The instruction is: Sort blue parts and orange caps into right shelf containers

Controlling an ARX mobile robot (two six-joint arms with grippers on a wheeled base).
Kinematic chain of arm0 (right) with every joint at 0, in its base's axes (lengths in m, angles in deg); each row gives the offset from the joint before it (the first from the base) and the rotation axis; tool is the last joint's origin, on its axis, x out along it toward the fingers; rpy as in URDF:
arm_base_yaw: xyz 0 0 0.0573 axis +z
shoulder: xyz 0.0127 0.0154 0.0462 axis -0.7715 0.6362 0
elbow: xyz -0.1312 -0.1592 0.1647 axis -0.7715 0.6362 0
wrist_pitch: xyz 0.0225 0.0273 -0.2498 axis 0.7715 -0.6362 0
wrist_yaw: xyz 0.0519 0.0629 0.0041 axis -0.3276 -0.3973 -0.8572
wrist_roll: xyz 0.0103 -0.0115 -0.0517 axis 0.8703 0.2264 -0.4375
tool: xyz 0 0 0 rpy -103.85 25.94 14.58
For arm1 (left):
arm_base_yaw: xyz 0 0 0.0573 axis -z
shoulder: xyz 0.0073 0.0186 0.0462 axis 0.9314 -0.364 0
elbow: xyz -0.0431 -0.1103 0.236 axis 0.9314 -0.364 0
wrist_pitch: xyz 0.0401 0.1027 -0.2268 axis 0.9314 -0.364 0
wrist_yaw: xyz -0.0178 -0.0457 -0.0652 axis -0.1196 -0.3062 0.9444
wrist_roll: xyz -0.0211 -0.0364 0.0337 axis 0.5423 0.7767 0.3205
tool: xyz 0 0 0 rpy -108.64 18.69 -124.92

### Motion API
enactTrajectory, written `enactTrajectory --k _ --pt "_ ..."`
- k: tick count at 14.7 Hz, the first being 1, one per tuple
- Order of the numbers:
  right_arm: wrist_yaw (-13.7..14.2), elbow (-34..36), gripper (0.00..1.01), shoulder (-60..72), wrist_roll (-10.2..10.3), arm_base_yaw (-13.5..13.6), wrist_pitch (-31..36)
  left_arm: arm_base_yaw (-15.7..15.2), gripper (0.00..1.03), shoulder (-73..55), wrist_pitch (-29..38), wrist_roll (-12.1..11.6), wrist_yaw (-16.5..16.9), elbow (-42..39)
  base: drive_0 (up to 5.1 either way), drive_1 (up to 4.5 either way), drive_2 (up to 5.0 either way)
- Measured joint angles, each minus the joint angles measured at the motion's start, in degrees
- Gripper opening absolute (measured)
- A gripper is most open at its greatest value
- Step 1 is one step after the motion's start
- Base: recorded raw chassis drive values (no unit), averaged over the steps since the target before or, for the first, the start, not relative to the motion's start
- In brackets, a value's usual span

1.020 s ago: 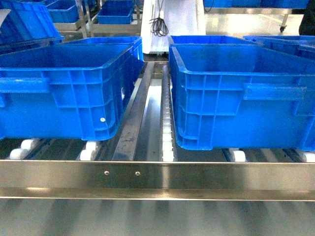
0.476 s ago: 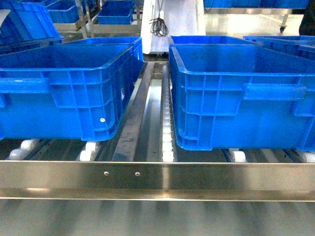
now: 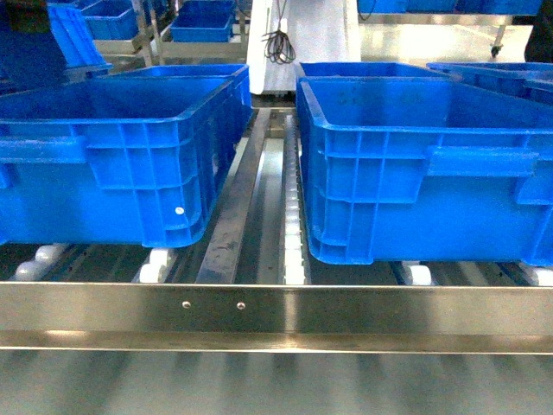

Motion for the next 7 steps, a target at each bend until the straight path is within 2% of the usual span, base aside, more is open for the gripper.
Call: enactTrajectory --k 1,3,4,5,6,7 --pt "0.6 0.0 0.98 -0.5 0.0 0.5 0.4 0.2 0.79 -1.1 1.2 -0.7 0.1 1.1 0.0 0.00 0.0" --pt "0.9 0.4 0.98 -2.6 0.6 0.4 0.0 2.0 1.00 10.1 7.5 -0.8 2.1 -10.5 0.0 0.00 0.0" --pt "1.3 0.8 0.98 -3.6 0.9 0.4 0.5 3.1 0.97 17.0 9.5 -1.3 1.4 -16.8 0.0 0.00 0.0" --pt "3.8 4.9 0.86 -4.5 -0.2 -0.3 11.8 2.4 0.87 20.6 13.8 0.4 7.2 -20.9 0.0 0.00 0.0" --pt "3.3 9.3 0.74 -7.1 -1.0 -2.4 16.8 1.0 0.74 22.4 16.1 2.1 9.3 -26.1 0.0 0.00 0.0" --pt "1.6 12.0 0.59 -9.4 -1.2 -4.9 17.3 0.3 0.59 23.6 17.4 3.1 9.2 -33.4 0.0 0.00 0.0"
